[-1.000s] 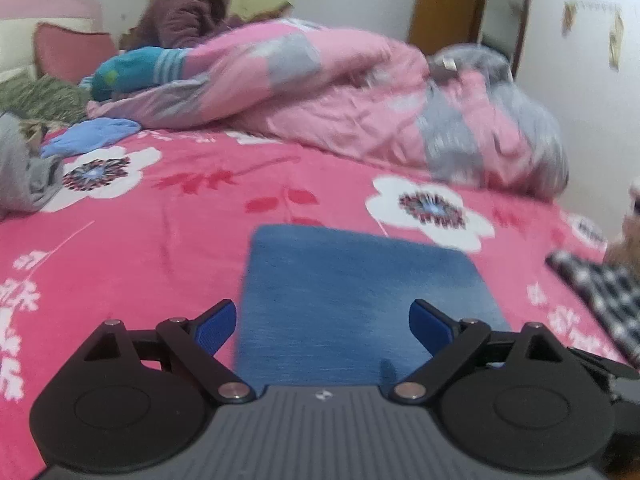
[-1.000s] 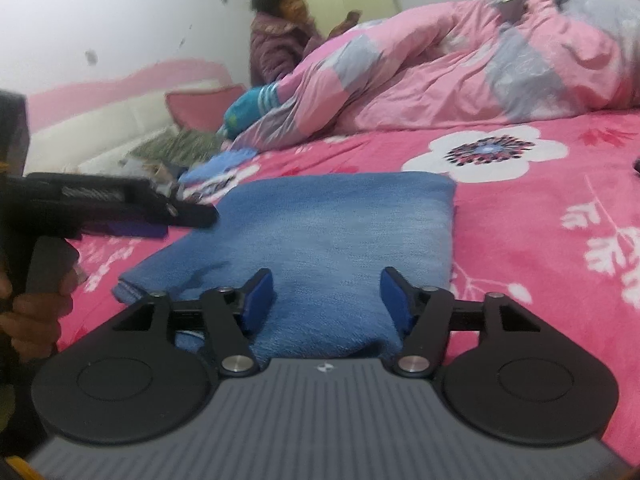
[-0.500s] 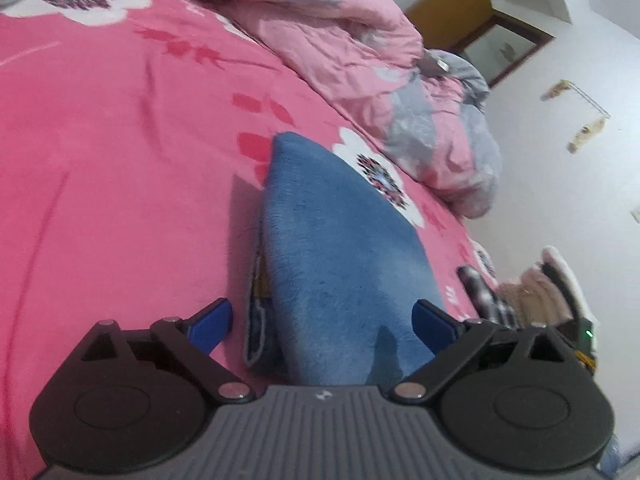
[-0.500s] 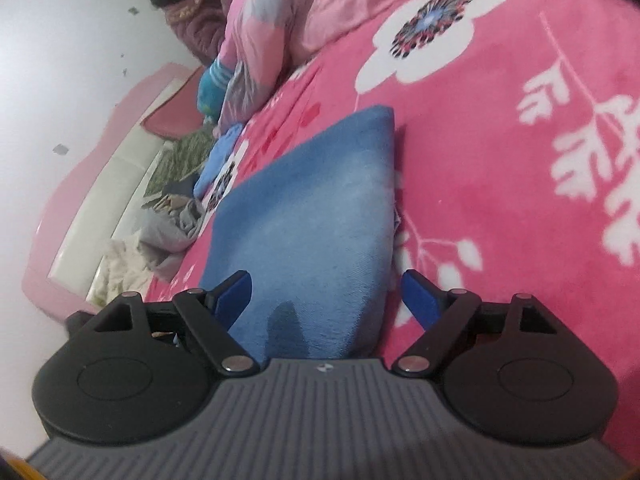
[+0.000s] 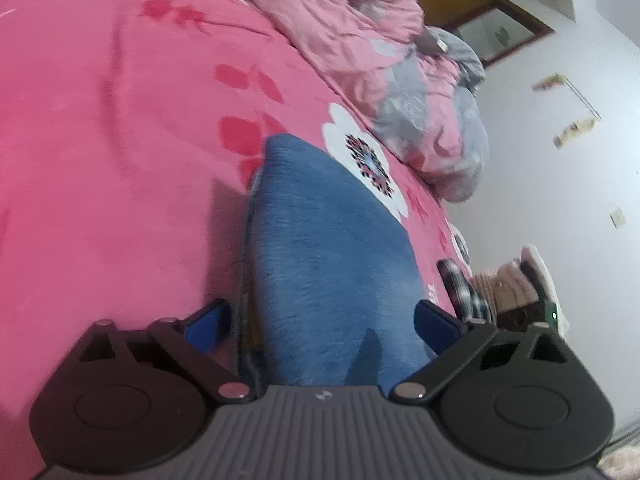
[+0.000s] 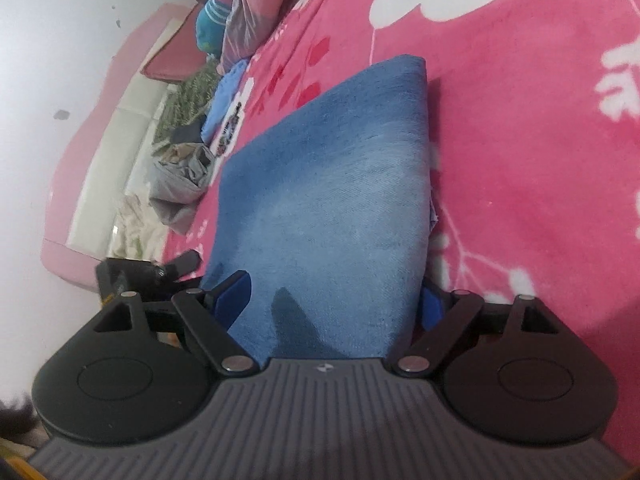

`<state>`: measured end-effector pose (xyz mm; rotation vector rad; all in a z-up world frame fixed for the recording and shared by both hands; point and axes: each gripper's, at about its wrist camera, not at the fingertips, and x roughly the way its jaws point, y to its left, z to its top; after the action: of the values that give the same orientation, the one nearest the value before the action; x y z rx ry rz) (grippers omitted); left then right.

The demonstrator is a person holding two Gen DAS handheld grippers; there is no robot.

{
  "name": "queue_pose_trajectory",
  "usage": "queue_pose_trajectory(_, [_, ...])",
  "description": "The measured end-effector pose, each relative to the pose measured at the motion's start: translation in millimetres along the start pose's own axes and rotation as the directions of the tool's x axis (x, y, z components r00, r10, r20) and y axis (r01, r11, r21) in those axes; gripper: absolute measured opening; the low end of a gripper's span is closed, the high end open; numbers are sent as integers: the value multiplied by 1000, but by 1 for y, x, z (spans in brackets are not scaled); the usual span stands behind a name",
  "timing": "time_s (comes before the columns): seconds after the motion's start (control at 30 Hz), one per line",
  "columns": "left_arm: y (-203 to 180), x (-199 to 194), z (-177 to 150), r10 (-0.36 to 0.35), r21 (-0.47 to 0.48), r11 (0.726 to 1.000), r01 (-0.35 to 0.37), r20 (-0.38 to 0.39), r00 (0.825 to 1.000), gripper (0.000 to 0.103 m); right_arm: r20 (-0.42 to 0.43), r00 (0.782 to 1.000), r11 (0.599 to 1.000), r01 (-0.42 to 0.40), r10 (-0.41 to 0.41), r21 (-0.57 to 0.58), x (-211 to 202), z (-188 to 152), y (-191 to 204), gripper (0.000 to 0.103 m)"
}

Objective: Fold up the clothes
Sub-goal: 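Grip the folded blue jeans edge with the left tool while the right tool grips beside it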

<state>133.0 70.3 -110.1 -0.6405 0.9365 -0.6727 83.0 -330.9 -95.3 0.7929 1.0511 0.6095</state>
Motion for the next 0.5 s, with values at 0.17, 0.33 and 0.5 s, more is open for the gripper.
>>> queue_pose_trajectory(0.17, [-3, 16, 9, -19, 8, 1000, 19, -4, 1000, 103, 6, 999, 999, -38, 38, 1, 12, 13, -1, 84])
queue_pose_trajectory(0.33, [6, 5, 5, -84, -14, 996, 84, -24, 996, 98, 27, 997, 998, -65, 65, 5, 12, 12, -3, 76])
queue_pose_trajectory(0.5, [11, 7, 6, -120, -32, 992, 119, -23, 992, 102, 26, 996, 996, -82, 81, 31, 5, 6, -13, 57])
